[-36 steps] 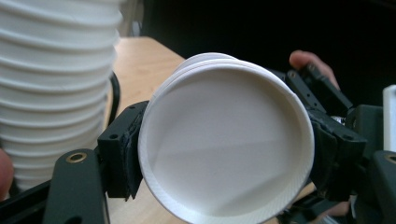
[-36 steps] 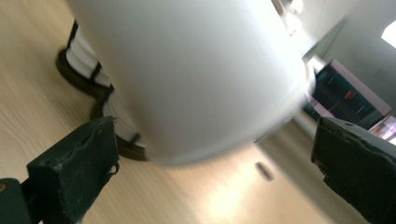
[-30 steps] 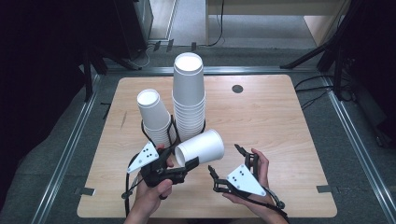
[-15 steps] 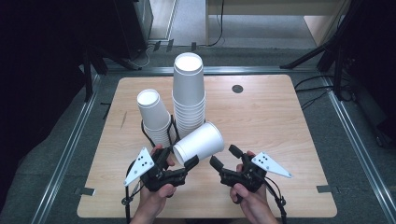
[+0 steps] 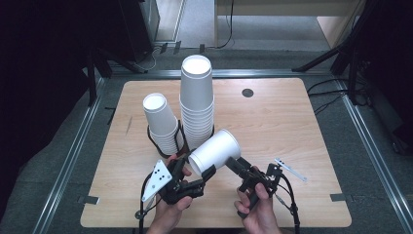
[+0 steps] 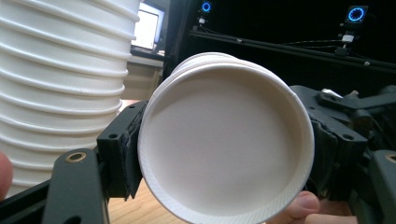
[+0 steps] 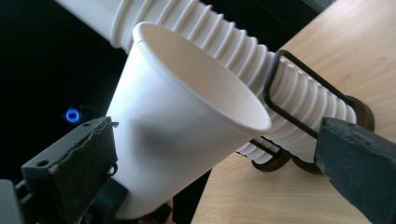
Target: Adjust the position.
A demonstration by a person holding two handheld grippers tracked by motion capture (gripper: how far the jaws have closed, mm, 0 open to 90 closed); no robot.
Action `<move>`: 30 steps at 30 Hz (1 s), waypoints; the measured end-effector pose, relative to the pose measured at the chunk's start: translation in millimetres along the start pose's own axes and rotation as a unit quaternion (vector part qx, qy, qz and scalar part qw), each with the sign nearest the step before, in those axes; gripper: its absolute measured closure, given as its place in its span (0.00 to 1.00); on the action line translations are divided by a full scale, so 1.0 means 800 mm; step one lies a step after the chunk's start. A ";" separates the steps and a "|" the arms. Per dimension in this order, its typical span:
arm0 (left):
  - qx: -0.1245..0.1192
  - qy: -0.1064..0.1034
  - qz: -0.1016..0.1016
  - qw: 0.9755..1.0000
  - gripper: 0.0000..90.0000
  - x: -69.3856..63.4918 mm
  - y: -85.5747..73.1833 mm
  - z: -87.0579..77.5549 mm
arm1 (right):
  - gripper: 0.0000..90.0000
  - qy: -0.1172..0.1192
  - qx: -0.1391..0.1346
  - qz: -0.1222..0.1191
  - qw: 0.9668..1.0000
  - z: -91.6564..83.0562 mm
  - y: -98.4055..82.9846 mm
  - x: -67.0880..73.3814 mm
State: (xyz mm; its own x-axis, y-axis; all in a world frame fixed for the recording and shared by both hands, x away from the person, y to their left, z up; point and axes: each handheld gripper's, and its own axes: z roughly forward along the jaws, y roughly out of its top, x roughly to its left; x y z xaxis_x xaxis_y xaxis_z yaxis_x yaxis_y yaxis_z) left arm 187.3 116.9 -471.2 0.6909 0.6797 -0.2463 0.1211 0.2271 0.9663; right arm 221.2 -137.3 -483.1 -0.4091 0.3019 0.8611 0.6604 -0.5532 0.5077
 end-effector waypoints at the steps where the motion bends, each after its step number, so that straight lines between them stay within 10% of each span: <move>1: 0.001 0.001 0.001 1.000 0.27 -0.002 -0.001 0.001 | 0.00 0.002 -0.001 0.012 1.000 -0.001 0.000 -0.002; 30: 0.029 -0.011 0.032 0.999 0.27 -0.041 -0.033 0.023 | 0.00 0.014 -0.015 0.143 0.990 -0.005 0.011 -0.022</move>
State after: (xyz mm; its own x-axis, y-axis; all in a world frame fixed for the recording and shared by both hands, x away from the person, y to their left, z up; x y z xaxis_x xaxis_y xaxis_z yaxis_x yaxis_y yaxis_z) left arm 174.5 76.2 -487.5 0.7136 0.6763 -0.1827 0.1168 0.1424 0.9829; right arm 231.7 -150.8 -494.2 -0.2257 0.1089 0.9681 0.7324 -0.6362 0.2423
